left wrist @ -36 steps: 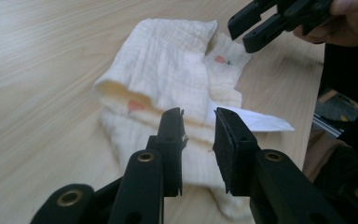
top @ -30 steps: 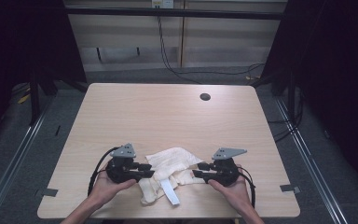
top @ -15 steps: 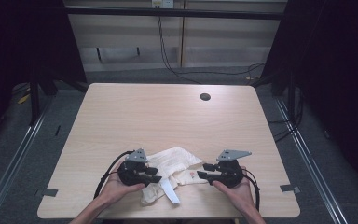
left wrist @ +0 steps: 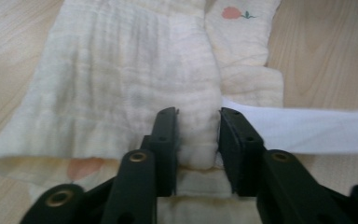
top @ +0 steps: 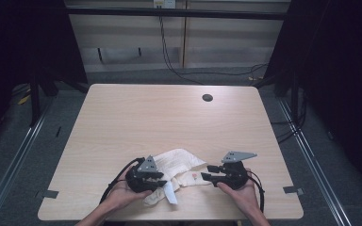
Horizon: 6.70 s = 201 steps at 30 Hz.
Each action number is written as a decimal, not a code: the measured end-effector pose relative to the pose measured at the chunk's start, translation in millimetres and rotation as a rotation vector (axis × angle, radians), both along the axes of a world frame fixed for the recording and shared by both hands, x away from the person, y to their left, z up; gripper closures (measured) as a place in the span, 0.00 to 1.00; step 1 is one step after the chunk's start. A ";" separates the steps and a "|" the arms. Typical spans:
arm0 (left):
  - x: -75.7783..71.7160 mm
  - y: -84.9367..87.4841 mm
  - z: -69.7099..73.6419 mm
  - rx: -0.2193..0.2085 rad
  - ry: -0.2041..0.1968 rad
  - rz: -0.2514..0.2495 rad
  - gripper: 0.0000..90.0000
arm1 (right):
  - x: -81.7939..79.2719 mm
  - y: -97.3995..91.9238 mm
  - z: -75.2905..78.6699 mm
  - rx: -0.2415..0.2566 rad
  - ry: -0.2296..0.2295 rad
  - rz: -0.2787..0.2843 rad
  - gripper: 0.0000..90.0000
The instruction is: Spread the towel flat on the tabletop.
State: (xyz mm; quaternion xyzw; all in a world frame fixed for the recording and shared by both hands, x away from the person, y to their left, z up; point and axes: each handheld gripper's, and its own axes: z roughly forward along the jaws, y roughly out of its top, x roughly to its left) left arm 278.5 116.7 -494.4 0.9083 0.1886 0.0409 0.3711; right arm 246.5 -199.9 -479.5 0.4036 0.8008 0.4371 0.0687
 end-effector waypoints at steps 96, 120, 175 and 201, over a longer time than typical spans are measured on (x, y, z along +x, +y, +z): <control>25.7 99.4 81.5 -0.447 0.095 0.125 0.95 | 21.0 -13.7 75.8 0.090 -0.146 0.103 0.99; -1.8 128.4 154.7 -0.597 -0.054 0.098 0.95 | 3.4 -16.8 167.4 0.168 -0.270 0.167 0.99; 69.6 100.6 74.6 -0.405 0.037 0.267 0.95 | 97.9 -12.6 77.6 0.034 -0.154 0.049 0.99; 121.7 68.2 22.9 -0.307 0.112 0.337 0.91 | 149.4 -20.0 19.4 -0.044 -0.045 -0.094 0.93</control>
